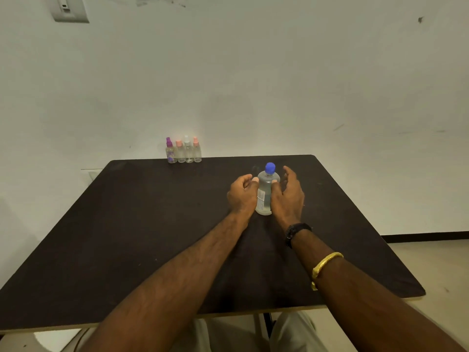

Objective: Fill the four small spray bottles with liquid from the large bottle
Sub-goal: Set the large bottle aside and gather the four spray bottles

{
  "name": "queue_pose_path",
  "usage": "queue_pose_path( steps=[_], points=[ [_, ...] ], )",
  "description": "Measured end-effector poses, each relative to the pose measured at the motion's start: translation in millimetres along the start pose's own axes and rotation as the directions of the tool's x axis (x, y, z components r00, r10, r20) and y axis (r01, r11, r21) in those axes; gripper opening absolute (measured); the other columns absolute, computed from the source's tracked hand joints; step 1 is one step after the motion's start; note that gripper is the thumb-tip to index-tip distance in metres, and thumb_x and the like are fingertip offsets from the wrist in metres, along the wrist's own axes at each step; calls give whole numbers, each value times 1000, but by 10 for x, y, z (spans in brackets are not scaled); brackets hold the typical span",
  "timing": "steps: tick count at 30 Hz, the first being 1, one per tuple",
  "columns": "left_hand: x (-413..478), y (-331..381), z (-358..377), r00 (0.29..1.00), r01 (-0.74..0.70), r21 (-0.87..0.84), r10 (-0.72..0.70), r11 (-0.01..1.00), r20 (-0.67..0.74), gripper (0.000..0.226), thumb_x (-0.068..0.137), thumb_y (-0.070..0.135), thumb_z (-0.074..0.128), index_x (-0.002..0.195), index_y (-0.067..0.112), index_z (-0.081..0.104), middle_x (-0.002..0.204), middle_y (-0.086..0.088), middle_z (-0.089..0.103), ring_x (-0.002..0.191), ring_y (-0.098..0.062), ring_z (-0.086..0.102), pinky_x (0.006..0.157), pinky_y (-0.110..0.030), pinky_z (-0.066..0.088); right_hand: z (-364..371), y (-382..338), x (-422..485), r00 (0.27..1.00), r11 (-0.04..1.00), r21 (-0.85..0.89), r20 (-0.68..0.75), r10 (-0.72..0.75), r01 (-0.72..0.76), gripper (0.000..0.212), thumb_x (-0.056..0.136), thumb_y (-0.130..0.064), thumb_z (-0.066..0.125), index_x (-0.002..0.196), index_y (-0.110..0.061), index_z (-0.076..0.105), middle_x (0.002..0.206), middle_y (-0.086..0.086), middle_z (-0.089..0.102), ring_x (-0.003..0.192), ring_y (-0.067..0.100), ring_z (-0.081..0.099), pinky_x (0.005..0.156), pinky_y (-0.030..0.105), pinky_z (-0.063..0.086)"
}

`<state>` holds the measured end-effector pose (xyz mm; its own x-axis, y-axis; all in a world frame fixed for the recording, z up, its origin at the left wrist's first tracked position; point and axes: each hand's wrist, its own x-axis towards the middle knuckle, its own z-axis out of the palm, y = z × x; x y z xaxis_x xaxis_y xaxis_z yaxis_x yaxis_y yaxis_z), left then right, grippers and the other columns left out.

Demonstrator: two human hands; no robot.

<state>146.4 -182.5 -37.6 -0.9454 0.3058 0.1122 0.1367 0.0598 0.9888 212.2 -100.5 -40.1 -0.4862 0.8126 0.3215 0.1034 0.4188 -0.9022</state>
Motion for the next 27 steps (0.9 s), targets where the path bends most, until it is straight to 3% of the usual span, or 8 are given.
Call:
queue_pose_path(
  steps=[5,10,14,17,21,27],
  points=[
    [1,126,-305,968,-199,123,214,972,-128,29,102,22,60,126,8,68,113,-7,74,104,-17,67,94,-31,55,53,-257,-51,976,953,-232,-53,-213,196,53,95,-22,62,145,-19,47,151,7,47,143,27,39,116,52,36],
    [25,148,-682,884,-375,345,444,860,-145,40,102,35,50,130,11,63,127,-5,68,117,-21,62,99,-41,52,218,-481,-199,883,812,-363,73,-464,457,54,93,-23,59,145,-21,46,156,8,39,148,27,31,115,50,33],
    [48,149,-1017,838,-415,519,536,747,-103,50,102,42,44,139,10,54,139,-7,60,129,-24,54,104,-43,49,448,-602,-296,801,707,-389,174,-573,591,58,97,-24,54,152,-16,39,163,10,30,153,29,23,120,53,28],
    [105,117,-1263,796,-428,645,602,633,-62,60,103,48,36,144,6,50,146,-14,55,136,-30,50,111,-49,45,624,-657,-330,750,634,-413,246,-614,654,63,101,-28,39,160,-14,23,169,12,12,157,29,7,125,53,16],
    [195,58,-1619,761,-403,757,648,514,-35,70,104,51,31,155,4,37,161,-16,38,151,-30,33,123,-47,31,827,-782,-390,695,575,-401,300,-653,713,70,103,-28,43,162,-10,9,169,15,-1,157,30,-3,125,55,12],
    [309,-29,-1932,749,-370,840,663,396,17,81,105,61,19,161,3,16,171,-15,10,159,-28,5,129,-48,13,1051,-866,-413,669,537,-410,333,-665,737,74,103,-32,42,161,-6,4,169,15,-7,157,30,-6,125,55,8]
  ],
)
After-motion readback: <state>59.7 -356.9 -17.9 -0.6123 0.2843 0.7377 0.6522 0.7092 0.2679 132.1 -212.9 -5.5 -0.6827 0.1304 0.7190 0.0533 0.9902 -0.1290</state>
